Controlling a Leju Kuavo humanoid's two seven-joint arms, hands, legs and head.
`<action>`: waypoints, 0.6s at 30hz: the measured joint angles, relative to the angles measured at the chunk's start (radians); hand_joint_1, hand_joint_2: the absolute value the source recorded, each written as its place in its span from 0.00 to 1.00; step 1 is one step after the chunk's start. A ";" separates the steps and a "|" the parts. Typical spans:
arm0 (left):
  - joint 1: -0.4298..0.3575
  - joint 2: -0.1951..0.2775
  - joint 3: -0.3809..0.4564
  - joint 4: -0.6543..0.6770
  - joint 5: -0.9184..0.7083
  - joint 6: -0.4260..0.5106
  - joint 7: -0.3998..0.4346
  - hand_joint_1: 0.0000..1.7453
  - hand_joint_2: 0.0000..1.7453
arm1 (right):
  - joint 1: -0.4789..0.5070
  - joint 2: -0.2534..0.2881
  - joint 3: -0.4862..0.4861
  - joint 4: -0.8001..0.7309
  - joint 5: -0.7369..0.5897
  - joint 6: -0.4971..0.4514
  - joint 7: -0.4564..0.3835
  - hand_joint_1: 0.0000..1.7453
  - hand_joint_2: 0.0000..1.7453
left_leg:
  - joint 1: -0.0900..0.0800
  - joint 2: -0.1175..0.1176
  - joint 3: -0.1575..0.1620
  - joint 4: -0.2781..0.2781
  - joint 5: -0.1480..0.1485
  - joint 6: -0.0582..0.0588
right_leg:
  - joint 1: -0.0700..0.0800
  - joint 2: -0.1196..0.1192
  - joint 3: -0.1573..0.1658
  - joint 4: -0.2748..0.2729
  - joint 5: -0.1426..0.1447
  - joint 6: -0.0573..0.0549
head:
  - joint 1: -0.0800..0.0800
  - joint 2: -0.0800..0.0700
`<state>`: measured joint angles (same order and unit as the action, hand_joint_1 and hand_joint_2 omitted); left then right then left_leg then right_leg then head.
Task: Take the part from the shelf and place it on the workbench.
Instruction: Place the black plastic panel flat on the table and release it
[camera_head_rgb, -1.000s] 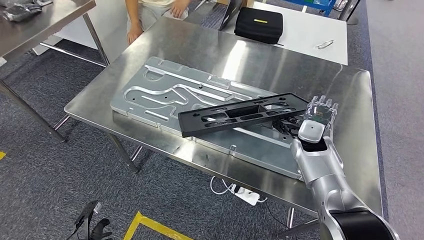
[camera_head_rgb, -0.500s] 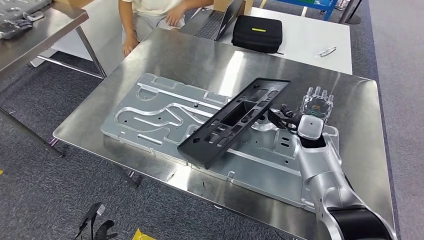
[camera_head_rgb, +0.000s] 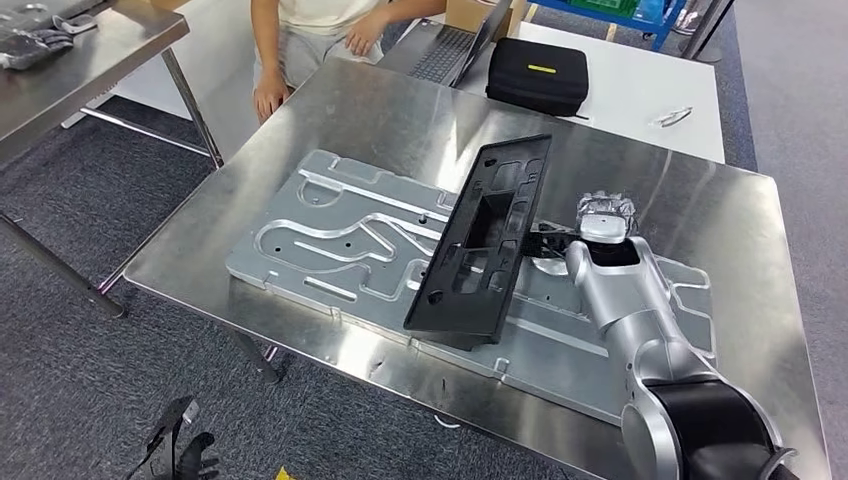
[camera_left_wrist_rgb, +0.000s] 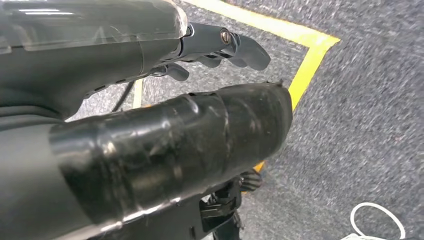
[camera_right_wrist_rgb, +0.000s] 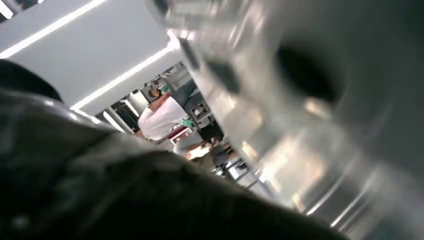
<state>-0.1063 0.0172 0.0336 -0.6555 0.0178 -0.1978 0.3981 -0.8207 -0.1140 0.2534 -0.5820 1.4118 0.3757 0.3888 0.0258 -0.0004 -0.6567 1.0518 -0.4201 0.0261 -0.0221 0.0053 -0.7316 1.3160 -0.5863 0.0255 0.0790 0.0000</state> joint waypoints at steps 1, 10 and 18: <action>-0.007 0.000 0.000 0.003 -0.006 -0.003 0.000 0.00 0.00 | -0.004 0.000 0.001 0.014 0.000 0.039 -0.004 0.00 0.00 | -0.003 -0.002 0.002 0.000 -0.002 0.002 | 0.002 0.000 -0.012 0.003 0.019 -0.005 | 0.000 0.000; -0.100 -0.010 -0.019 0.072 -0.063 -0.039 -0.028 0.00 0.00 | -0.049 -0.056 0.113 0.050 0.000 0.210 -0.171 0.00 0.00 | -0.008 -0.005 0.014 -0.005 -0.015 -0.018 | 0.029 -0.006 0.111 -0.304 0.168 -0.062 | -0.001 0.000; -0.118 -0.009 -0.033 0.114 -0.080 -0.058 -0.057 0.00 0.00 | -0.047 -0.136 0.244 0.077 0.000 0.190 -0.253 0.00 0.00 | -0.002 -0.003 -0.056 0.135 -0.040 -0.036 | 0.019 -0.004 0.135 -0.298 0.149 -0.055 | -0.003 0.000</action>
<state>-0.2240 0.0079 0.0010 -0.5411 -0.0625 -0.2559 0.3411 -0.8679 -0.2502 0.4976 -0.5050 1.4118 0.5653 0.1360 0.0236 -0.0029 -0.7131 1.1872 -0.4604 -0.0096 -0.0034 0.0014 -0.5967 1.0176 -0.4369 -0.0294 0.0758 0.0000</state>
